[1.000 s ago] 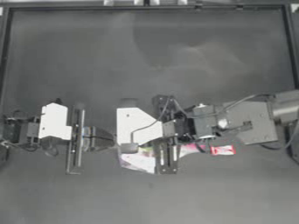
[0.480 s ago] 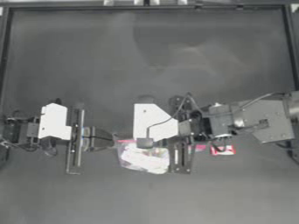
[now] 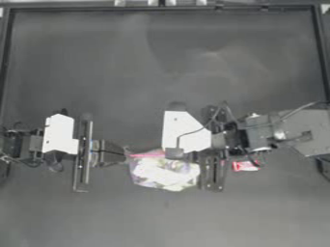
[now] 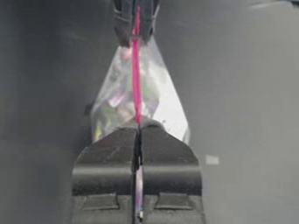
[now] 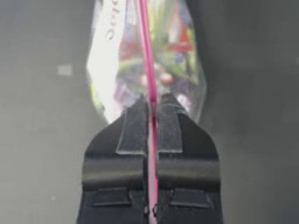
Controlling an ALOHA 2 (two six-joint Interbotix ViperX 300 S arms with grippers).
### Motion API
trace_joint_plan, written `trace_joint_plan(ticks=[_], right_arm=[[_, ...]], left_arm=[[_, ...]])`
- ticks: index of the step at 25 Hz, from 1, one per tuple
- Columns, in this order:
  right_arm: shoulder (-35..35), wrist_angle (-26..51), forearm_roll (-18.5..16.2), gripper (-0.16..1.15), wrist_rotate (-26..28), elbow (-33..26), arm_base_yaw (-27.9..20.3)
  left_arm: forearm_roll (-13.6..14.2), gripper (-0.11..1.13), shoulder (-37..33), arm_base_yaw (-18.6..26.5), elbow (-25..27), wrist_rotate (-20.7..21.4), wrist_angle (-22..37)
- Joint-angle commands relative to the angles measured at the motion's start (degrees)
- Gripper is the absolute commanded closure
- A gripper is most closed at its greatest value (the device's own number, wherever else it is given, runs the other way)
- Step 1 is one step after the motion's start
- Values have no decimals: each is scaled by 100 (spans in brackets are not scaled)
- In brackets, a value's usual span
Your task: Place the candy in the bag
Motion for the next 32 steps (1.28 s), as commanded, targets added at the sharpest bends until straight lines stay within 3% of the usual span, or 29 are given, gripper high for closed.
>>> trace_joint_plan(ticks=[1,32], right_arm=[[-281,53,35,94,123,193,44],[-1274,53,-26,94,1433,1529,396]], left_arm=[[18,95,-316,-18,-9,0,-9],[18,95,-299,-18,-9,0,-9]])
